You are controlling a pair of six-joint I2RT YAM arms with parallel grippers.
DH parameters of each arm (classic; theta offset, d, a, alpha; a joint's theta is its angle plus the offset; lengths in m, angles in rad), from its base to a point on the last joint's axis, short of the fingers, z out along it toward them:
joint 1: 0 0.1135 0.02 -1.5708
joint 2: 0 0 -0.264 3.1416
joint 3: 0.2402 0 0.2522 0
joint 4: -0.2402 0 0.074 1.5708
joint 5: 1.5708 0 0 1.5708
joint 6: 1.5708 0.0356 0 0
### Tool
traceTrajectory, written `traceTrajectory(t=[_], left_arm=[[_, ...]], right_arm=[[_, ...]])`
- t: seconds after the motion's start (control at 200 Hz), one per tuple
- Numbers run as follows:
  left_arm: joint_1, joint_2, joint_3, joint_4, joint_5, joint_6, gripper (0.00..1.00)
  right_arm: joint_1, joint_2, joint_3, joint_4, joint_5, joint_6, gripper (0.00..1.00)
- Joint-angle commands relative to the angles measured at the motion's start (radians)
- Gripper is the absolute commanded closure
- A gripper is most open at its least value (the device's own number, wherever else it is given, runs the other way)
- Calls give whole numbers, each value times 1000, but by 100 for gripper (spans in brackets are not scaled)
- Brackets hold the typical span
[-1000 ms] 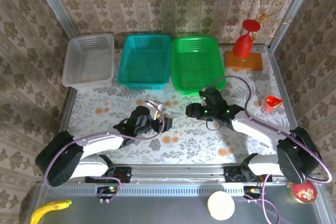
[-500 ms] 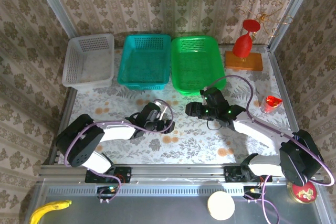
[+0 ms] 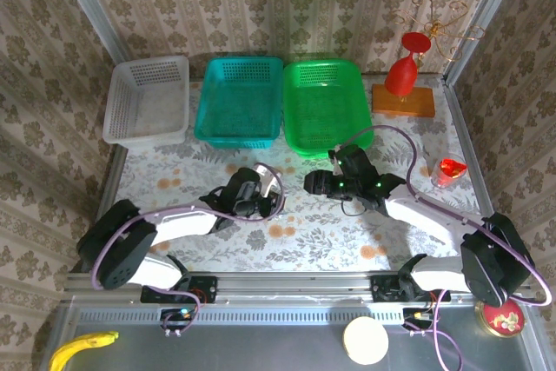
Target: Untangle the cables
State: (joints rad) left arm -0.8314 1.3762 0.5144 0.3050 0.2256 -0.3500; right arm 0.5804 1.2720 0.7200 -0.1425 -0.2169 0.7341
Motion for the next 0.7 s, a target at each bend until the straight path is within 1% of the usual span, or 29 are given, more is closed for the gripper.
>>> traceTrajectory(t=[0.0, 0.135, 0.285, 0.695], left_arm=[[-6, -80, -14, -10, 48, 57, 80], [-5, -150, -14, -41, 52, 75, 80], [-5, -191, -18, -49, 57, 81, 82], [-16, -174, 15, -40, 75, 88, 84]], right_arm=[[-5, 14, -5, 43, -47, 15, 33], [-10, 26, -5, 77, -88, 41, 33], [-20, 40, -1, 130, -140, 82, 33], [-23, 125, 45, 244, -254, 151, 34]])
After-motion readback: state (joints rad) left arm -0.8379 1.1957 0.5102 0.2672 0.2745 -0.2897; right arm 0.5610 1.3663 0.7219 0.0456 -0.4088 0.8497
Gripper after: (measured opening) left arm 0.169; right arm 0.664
